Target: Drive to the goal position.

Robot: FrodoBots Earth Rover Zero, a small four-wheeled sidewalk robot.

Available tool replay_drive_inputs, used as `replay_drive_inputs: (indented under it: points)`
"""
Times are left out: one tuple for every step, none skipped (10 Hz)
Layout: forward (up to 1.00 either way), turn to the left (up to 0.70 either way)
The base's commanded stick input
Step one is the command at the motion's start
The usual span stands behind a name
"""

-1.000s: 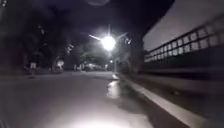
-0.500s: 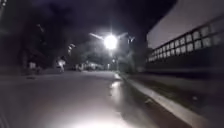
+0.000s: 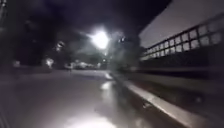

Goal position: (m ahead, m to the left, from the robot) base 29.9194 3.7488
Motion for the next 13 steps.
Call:
replay_drive_inputs:
  points:
    - [0.70, 0.00]
    - [0.70, 0.00]
    - [0.70, 0.00]
    - [0.70, 0.00]
    - [0.70, 0.00]
    - [0.70, 0.00]
    - [0.70, 0.00]
    - [0.70, 0.00]
    - [0.70, 0.00]
    - [0.70, 0.00]
    - [0.70, 0.15]
    - [0.70, 0.30]
    - [0.70, 0.20]
